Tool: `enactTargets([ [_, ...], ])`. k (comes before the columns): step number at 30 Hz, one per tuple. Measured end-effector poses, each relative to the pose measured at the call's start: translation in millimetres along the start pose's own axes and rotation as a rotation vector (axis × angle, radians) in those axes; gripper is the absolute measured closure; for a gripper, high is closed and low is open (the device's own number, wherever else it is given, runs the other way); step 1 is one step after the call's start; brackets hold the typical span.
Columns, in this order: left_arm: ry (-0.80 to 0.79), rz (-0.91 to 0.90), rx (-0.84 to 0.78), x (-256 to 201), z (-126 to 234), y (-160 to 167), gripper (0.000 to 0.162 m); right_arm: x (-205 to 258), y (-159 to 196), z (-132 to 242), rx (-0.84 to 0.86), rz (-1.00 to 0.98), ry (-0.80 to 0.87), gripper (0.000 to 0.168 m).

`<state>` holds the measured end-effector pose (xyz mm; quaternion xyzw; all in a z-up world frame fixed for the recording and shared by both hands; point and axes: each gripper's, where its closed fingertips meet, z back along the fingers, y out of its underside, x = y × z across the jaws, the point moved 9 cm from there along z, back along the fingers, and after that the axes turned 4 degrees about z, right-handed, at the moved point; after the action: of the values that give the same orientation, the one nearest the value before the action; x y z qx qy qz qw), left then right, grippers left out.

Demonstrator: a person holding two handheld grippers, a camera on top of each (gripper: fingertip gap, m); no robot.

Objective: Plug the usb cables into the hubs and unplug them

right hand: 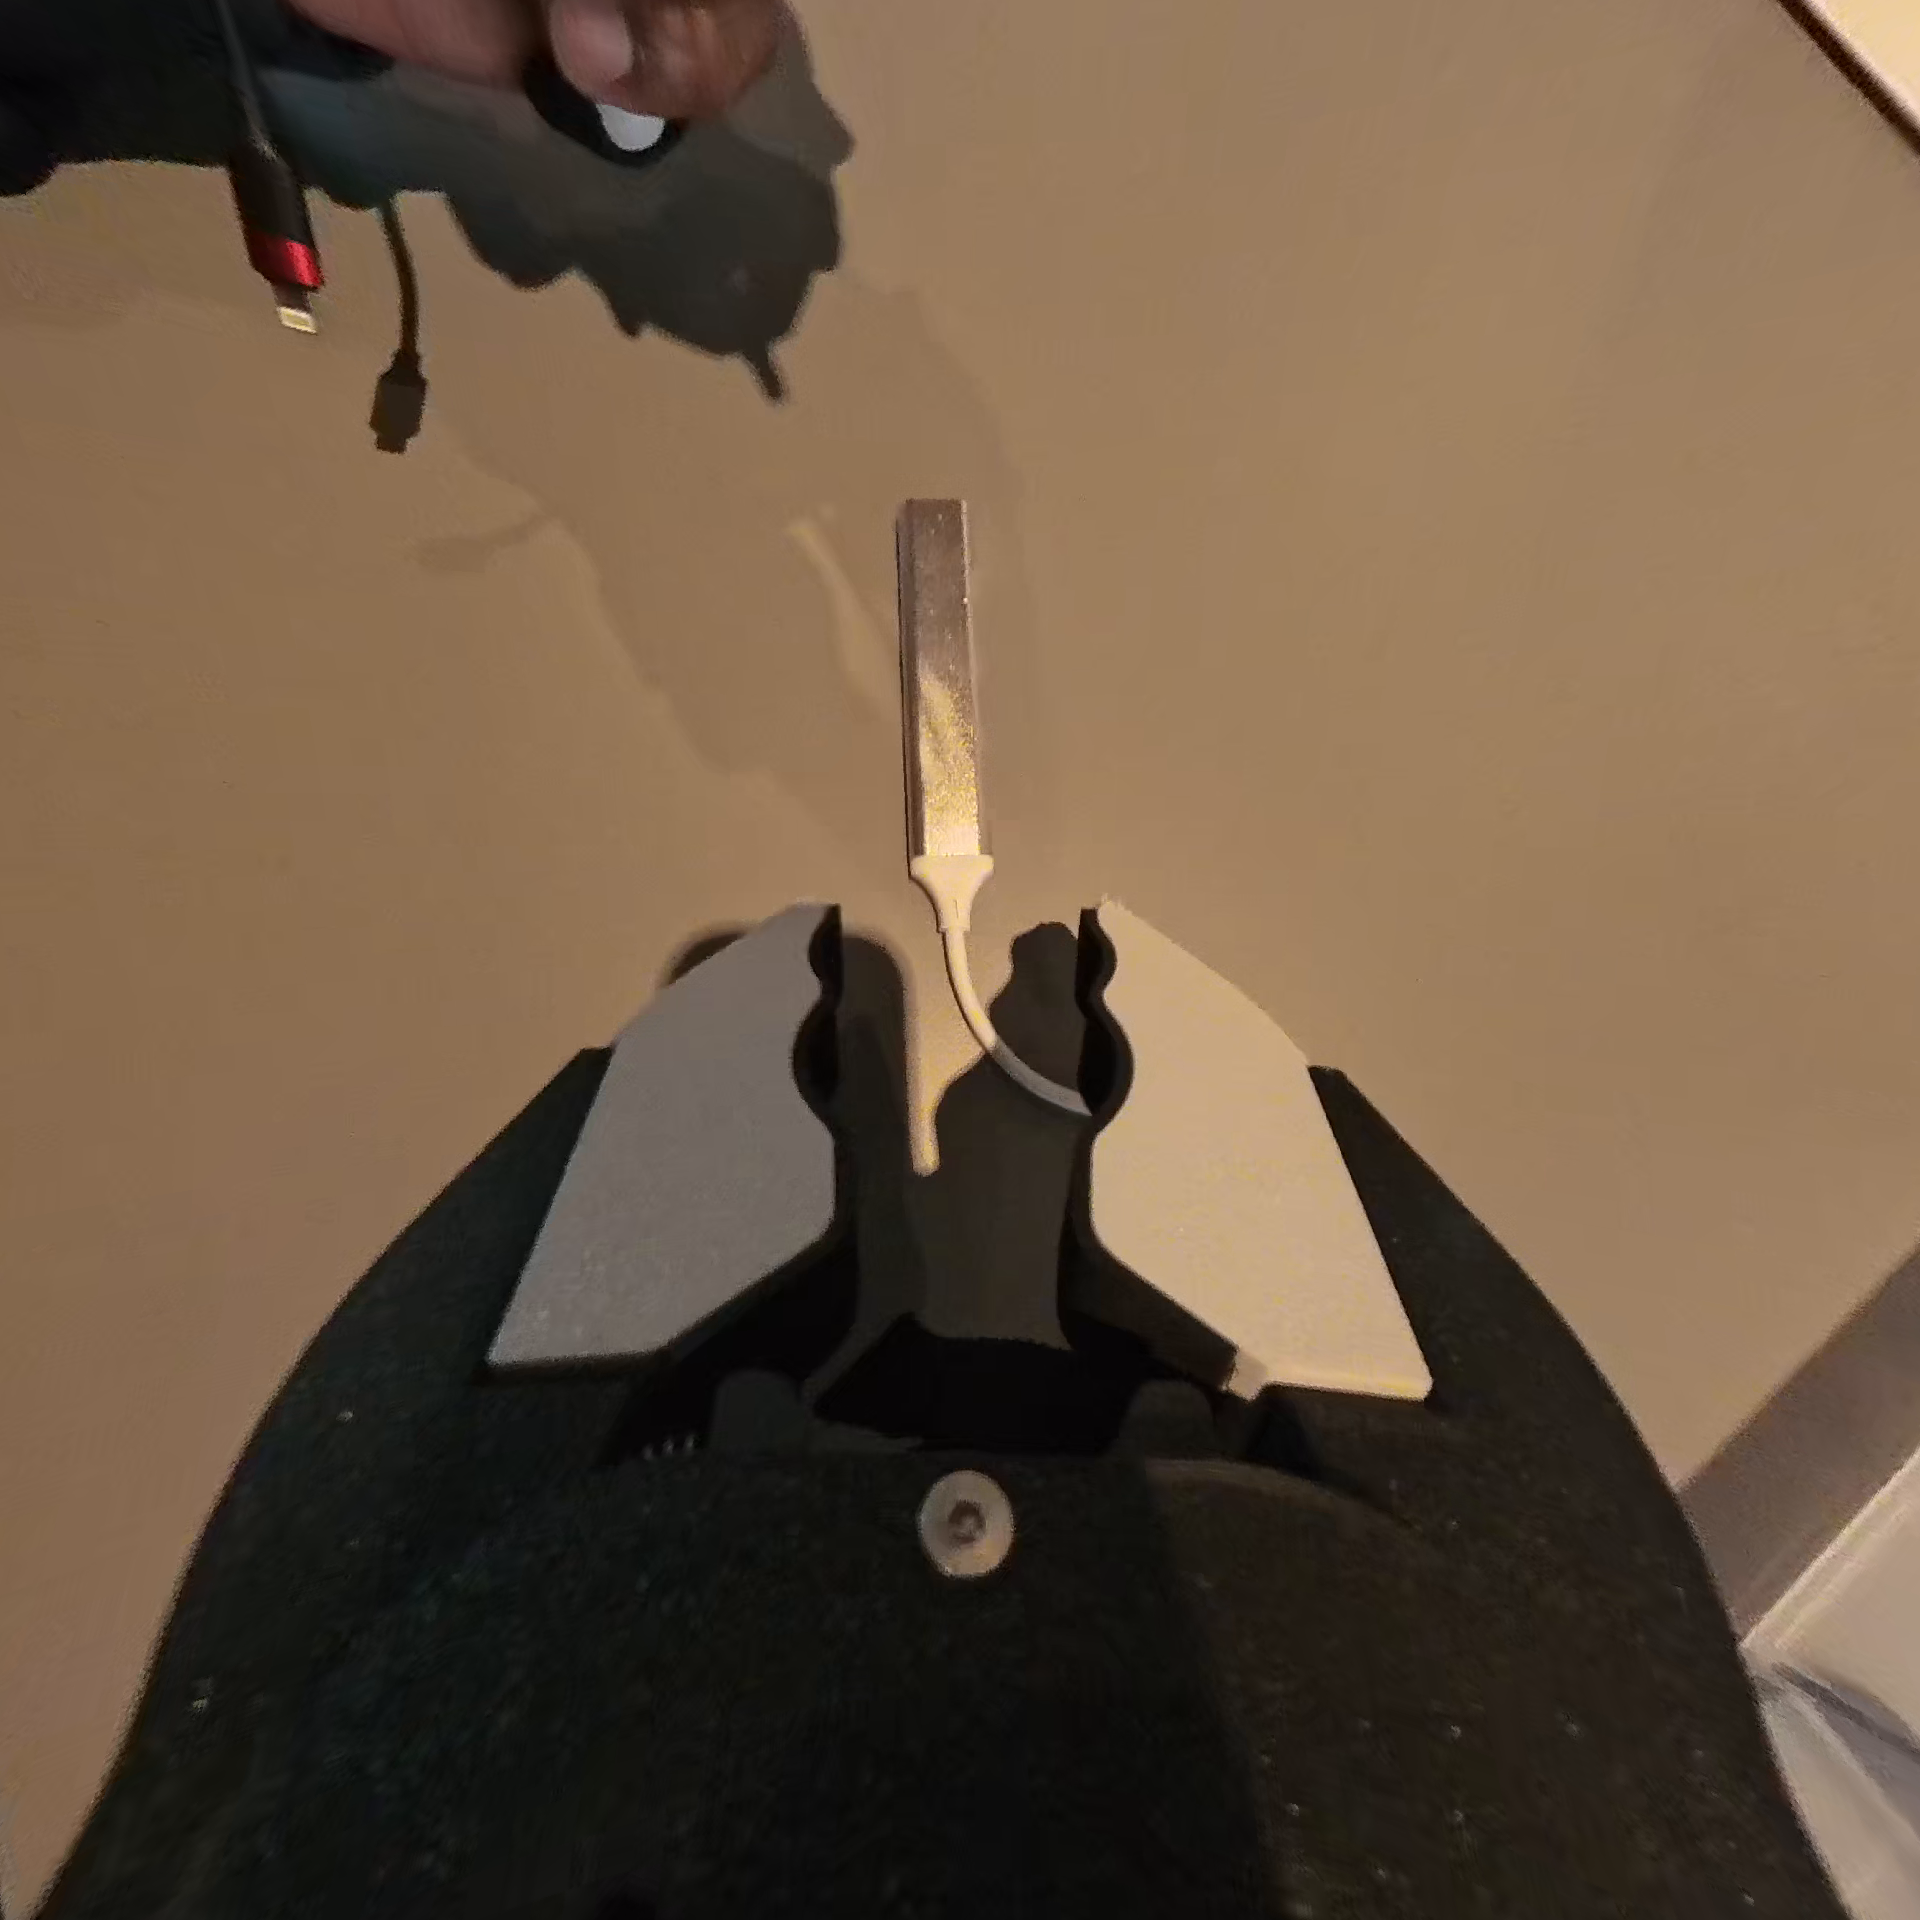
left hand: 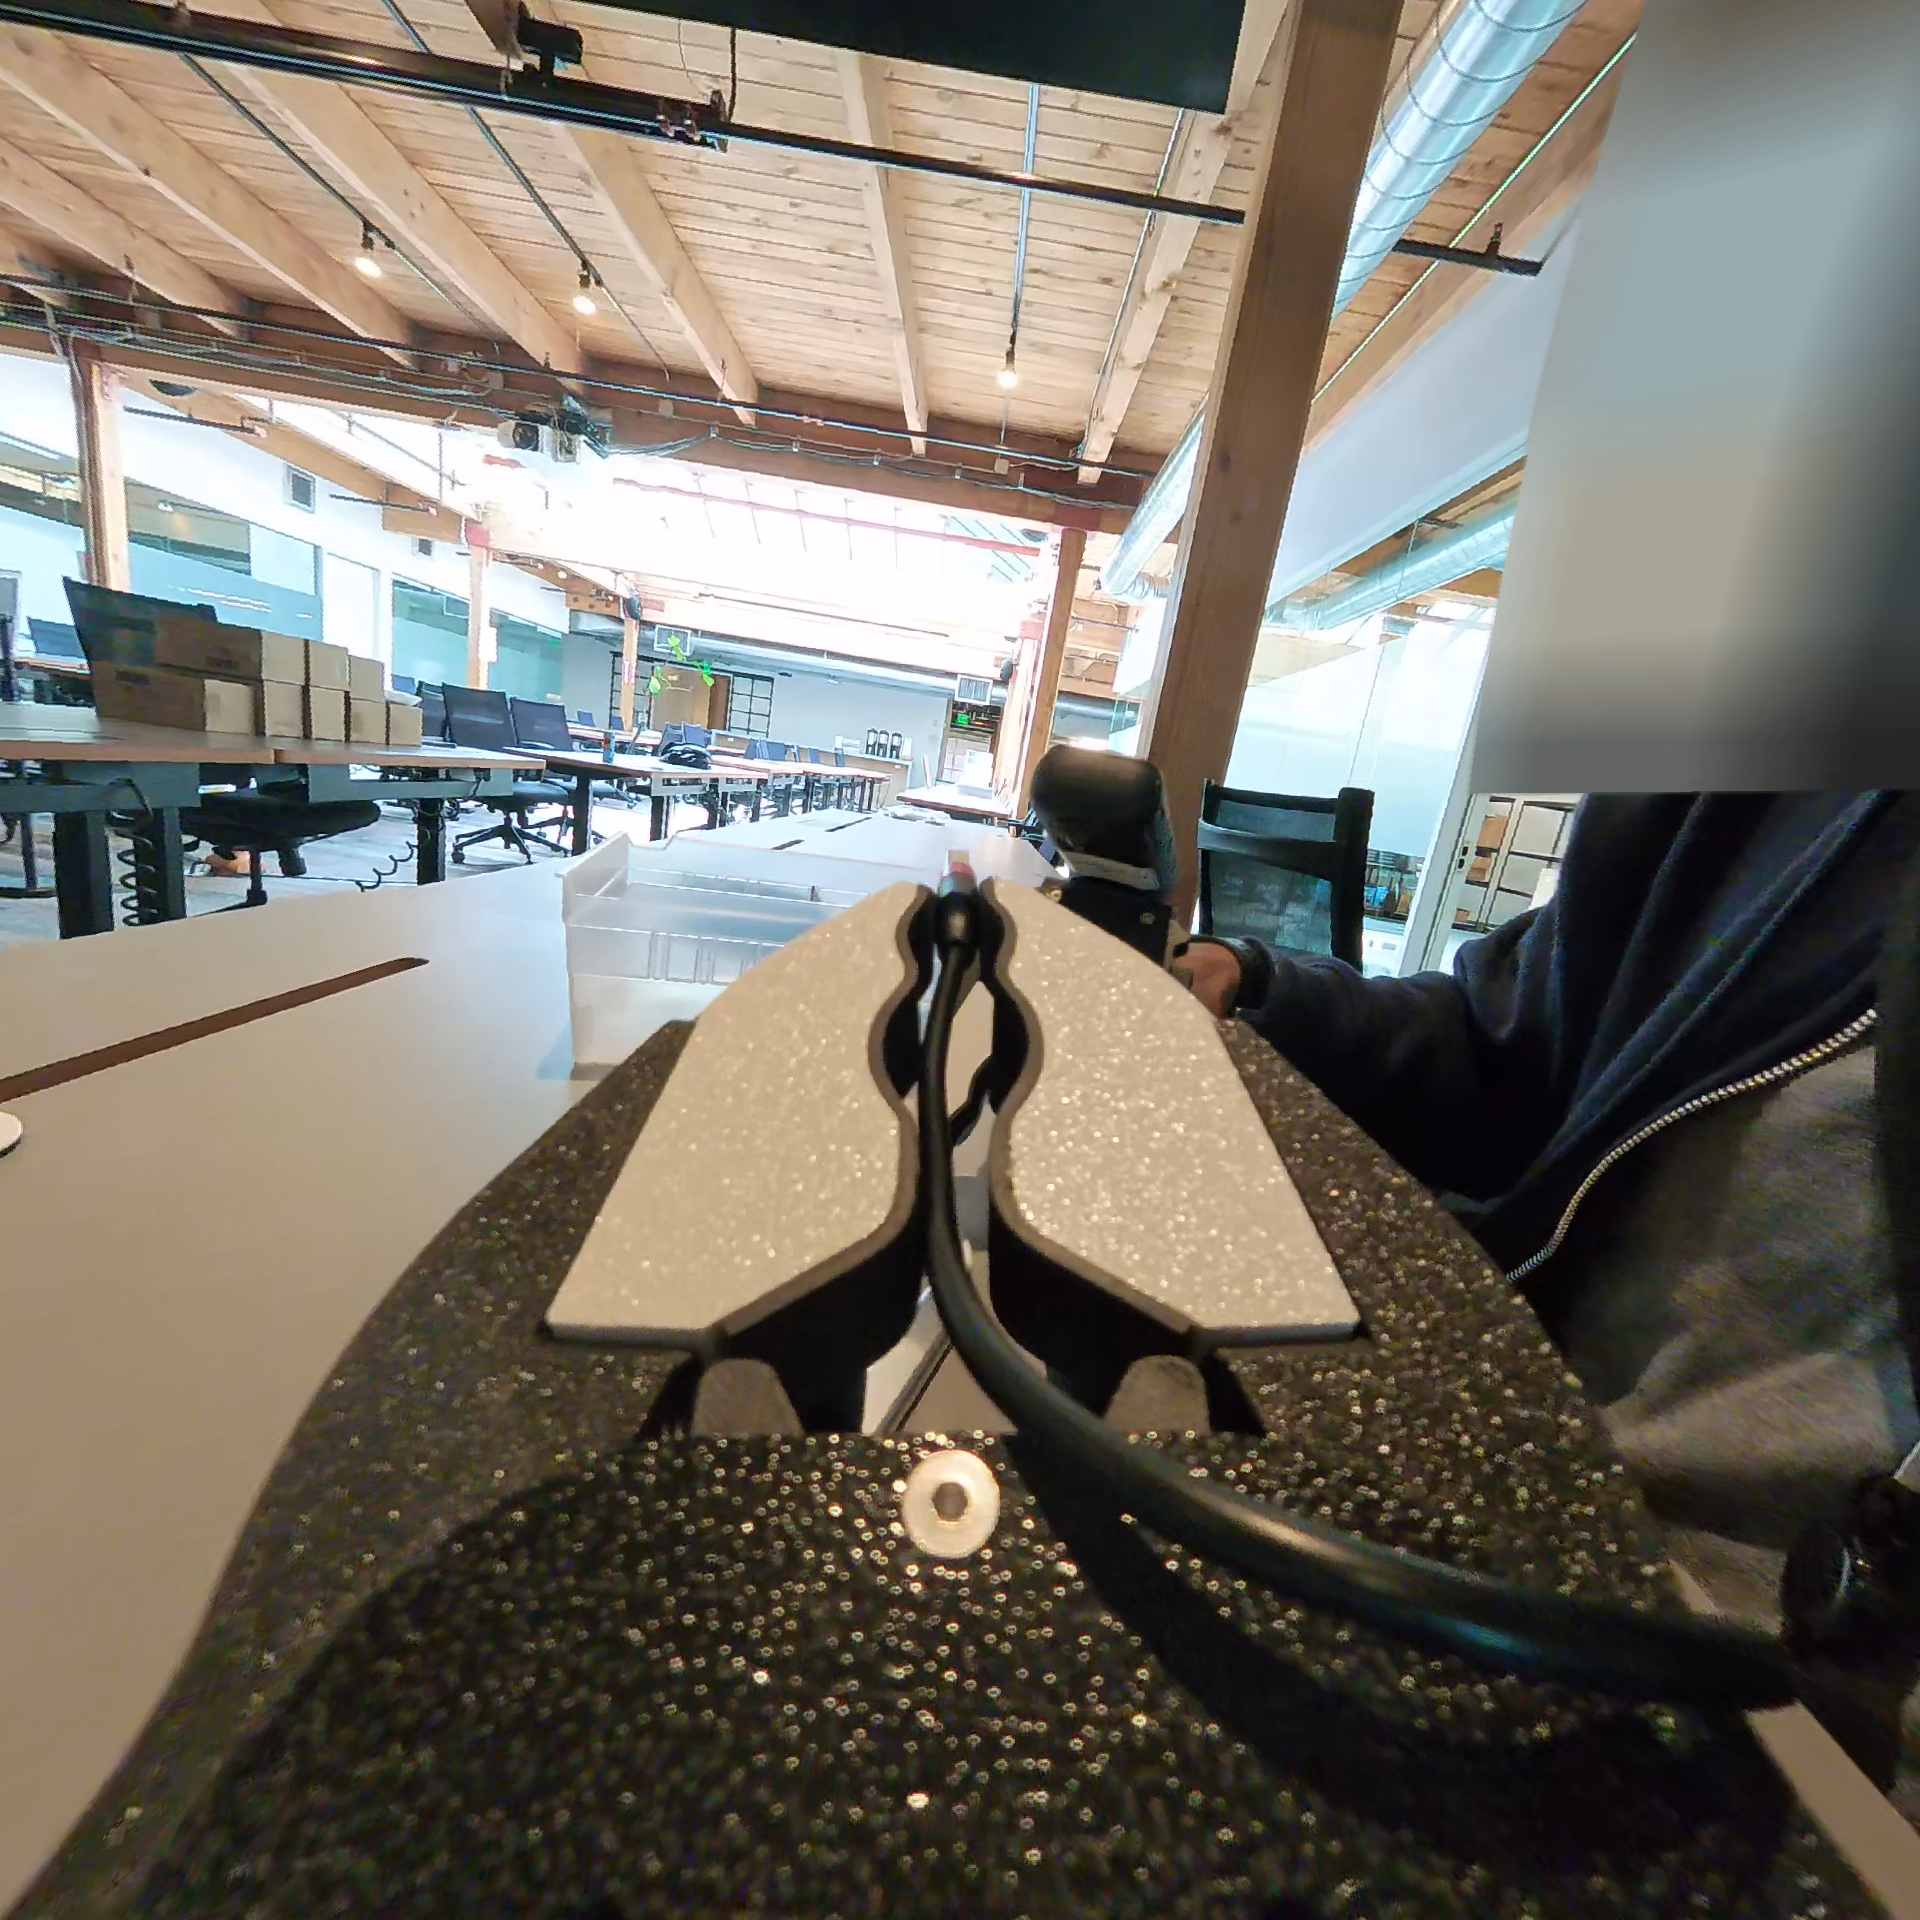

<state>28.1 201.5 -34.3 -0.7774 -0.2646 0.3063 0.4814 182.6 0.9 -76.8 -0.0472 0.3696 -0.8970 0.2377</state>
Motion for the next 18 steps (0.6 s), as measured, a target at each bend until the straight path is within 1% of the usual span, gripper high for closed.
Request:
enactTargets([
  [5, 0.002, -0.022, 0.015, -3, -1, 0, 0.155, 1, 1, -10, 0.099, 0.064, 0.039, 0.135],
  [7, -0.001, -0.024, 0.009, -3, 0, -2, 0.155, 3, 2, -13, 0.150, 0.087, 0.042, 0.145],
  [9, -0.004, -0.022, -0.002, -2, 1, -4, 0.155, 5, 1, -15, 0.173, 0.097, 0.031, 0.162],
  [10, -0.003, -0.021, -0.008, -2, 2, -5, 0.155, 6, 1, -15, 0.181, 0.098, 0.025, 0.165],
  [15, 0.000, -0.026, -0.019, -4, 2, -7, 0.155, 6, -1, -15, 0.183, 0.073, 0.010, 0.165],
  [18, -0.002, -0.037, -0.027, -5, 3, -9, 0.155, 7, -7, -7, 0.038, -0.059, -0.089, 0.165],
])
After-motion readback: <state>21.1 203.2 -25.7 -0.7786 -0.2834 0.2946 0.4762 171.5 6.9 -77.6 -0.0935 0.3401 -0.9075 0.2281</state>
